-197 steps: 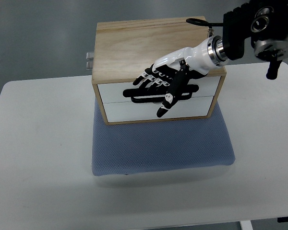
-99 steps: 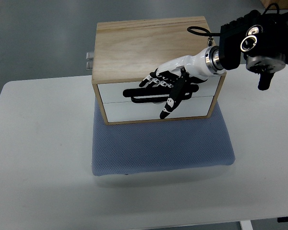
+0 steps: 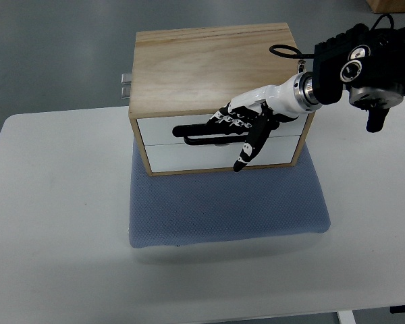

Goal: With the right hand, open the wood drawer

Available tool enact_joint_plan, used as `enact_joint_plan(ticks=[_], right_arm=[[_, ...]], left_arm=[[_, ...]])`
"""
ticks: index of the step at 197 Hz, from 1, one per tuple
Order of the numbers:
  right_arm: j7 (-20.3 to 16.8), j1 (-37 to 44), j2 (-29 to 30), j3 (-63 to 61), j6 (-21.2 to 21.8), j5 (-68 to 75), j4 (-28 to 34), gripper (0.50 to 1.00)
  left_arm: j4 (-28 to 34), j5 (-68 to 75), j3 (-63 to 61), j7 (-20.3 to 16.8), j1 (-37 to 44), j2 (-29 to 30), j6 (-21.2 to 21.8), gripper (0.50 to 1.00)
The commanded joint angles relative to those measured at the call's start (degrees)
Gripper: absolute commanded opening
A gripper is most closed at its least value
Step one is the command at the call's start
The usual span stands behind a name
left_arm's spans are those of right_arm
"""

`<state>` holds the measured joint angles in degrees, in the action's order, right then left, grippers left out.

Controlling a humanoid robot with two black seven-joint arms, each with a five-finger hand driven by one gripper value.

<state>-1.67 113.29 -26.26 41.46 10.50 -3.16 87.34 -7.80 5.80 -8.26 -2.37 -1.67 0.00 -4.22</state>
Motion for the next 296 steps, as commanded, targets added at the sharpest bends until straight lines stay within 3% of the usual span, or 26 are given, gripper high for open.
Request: enact_joint_plan(ticks=[1, 103, 176, 296], right_arm=[[0.00, 0.08, 0.07, 0.20, 0.58, 0.00, 0.11, 0.954], [-0.62, 1.23, -0.28, 0.29, 6.20, -0.18, 0.55, 0.954], [-0.62, 3.07, -1.51, 0.91, 16.66, -0.62, 3.18, 0.954], [-0.53, 7.55, -5.82, 0.03, 22.19, -0.53, 5.03, 0.954]], left_arm=[[-0.03, 0.00, 0.00, 0.00, 0.00, 0.00, 0.00, 1.000], [0.06, 0.00, 0.00, 0.00, 0.00, 0.00, 0.00, 1.000], [0.06, 0.00, 0.00, 0.00, 0.00, 0.00, 0.00, 1.000], [-0.03, 0.00, 0.00, 0.00, 0.00, 0.00, 0.00, 1.000]])
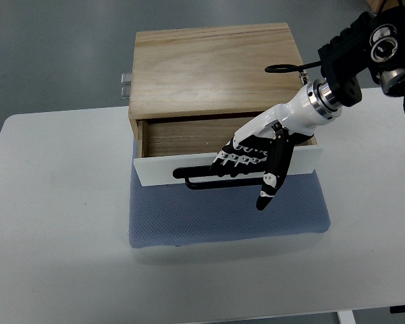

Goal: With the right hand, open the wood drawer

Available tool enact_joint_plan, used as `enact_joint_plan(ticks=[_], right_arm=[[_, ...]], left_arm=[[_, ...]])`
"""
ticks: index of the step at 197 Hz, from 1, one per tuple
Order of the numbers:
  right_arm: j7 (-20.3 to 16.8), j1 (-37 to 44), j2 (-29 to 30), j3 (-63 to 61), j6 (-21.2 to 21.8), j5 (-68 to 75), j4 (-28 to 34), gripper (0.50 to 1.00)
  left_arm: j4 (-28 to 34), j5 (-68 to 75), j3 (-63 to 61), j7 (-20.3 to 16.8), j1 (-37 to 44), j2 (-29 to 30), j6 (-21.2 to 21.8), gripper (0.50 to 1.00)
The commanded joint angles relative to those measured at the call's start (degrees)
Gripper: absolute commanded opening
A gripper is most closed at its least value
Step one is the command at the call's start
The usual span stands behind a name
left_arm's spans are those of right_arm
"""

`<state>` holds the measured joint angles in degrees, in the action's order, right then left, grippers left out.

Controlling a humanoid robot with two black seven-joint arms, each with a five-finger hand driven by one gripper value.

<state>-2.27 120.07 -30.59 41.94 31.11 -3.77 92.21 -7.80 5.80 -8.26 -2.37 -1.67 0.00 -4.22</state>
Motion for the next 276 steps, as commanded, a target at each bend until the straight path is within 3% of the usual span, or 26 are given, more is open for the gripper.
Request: enact_joint_plan(ticks=[1, 30, 84, 110, 133, 147, 201, 276], right_arm=[[0.08, 0.78, -1.49, -0.46, 1.59, 0.08, 0.16, 0.954], [0.25, 2.18, -6.24, -3.88, 3.89, 0.34, 0.08, 0.954], [0.52, -0.72, -24.08, -14.25, 3.89, 3.33, -5.20, 0.952], [0.52, -6.86, -33.21, -21.10, 3.89, 3.94, -9.68, 0.952], [0.60, -14.69, -37.70, -29.20, 3.89, 4.03, -11.96, 0.952], [0.69, -20.84, -39.81, -35.25, 1.77, 4.03, -13.72, 0.952], [1.22, -40.70, -38.58, -57.40, -6.06, 3.94, -22.16, 0.952], [1.13, -48.79, -26.63, -72.97, -12.92, -2.91, -36.31, 0.952]], left_arm=[[-0.02, 0.00, 0.00, 0.00, 0.00, 0.00, 0.00, 1.000], [-0.02, 0.00, 0.00, 0.00, 0.00, 0.00, 0.00, 1.000], [0.07, 0.00, 0.00, 0.00, 0.00, 0.00, 0.00, 1.000], [-0.02, 0.00, 0.00, 0.00, 0.00, 0.00, 0.00, 1.000], [-0.02, 0.00, 0.00, 0.00, 0.00, 0.00, 0.00, 1.000], [0.07, 0.00, 0.00, 0.00, 0.00, 0.00, 0.00, 1.000], [-0.02, 0.00, 0.00, 0.00, 0.00, 0.00, 0.00, 1.000], [-0.02, 0.00, 0.00, 0.00, 0.00, 0.00, 0.00, 1.000]])
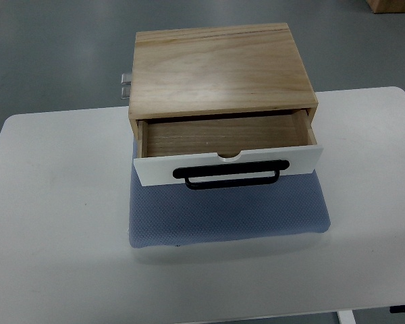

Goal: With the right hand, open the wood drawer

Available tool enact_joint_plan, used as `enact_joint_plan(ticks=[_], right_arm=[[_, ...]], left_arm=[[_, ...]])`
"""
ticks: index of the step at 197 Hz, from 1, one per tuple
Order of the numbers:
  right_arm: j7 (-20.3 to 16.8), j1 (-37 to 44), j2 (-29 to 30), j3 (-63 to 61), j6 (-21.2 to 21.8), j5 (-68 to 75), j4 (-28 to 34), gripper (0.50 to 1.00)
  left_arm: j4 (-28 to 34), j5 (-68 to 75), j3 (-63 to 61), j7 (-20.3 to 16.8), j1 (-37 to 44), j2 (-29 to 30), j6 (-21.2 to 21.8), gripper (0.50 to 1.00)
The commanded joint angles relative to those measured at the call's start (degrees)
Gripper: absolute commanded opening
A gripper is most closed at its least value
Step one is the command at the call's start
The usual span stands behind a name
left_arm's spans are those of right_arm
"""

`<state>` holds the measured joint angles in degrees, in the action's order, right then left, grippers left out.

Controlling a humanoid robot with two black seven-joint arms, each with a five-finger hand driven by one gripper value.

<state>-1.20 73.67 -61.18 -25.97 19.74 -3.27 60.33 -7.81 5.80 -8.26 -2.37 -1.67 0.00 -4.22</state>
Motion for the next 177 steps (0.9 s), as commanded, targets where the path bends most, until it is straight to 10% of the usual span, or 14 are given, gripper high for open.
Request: enact_joint_plan(ticks=[1, 177], right_arm=[[0.06, -2.74, 4.49, -5.75, -1.64, -3.84, -4.95, 0.952], [-0.65, -37.54, 30.07, -46.37, -1.73, -24.32, -13.30, 0.952]], left_arm=[[0.08, 0.00, 0.00, 0.00, 0.00, 0.00, 0.00, 1.000], [0.08, 0.00, 0.00, 0.00, 0.00, 0.00, 0.00, 1.000]])
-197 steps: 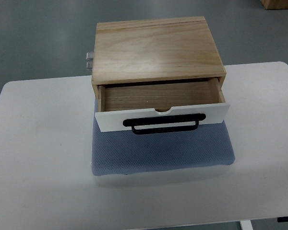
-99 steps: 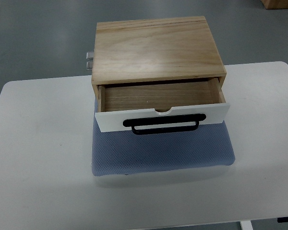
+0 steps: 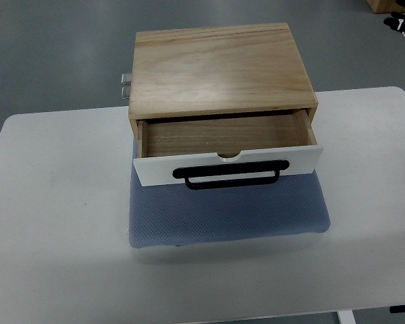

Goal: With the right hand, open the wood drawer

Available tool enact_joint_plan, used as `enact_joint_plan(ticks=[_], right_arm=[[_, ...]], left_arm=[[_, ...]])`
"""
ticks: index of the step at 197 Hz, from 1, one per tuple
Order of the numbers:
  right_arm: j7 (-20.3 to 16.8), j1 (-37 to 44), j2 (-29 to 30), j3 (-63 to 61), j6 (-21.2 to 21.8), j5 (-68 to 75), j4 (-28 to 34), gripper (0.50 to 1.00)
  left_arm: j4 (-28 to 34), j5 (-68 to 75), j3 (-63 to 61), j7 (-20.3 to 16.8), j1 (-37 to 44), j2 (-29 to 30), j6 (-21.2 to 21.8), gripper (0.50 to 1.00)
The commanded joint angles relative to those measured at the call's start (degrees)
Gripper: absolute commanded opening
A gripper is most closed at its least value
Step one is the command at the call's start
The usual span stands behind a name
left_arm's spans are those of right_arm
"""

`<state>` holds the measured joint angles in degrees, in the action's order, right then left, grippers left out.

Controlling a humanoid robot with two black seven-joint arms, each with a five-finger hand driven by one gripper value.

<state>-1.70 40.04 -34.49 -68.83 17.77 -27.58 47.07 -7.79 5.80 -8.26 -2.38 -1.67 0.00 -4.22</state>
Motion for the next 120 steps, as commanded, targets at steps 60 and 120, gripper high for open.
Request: enact_joint_plan(ticks=[60, 120], right_arm=[[-0.06, -10.16, 11.12, -10.36, 0.25, 0.07, -0.05, 0.954], [0.38, -12.18, 11.99, -11.06, 0.16, 0.16, 0.04, 0.954]], left_arm=[[0.05, 0.00, 0.00, 0.01, 0.00, 0.00, 0.00, 1.000], [-0.04, 0.00, 0.00, 0.01, 0.00, 0.00, 0.00, 1.000]])
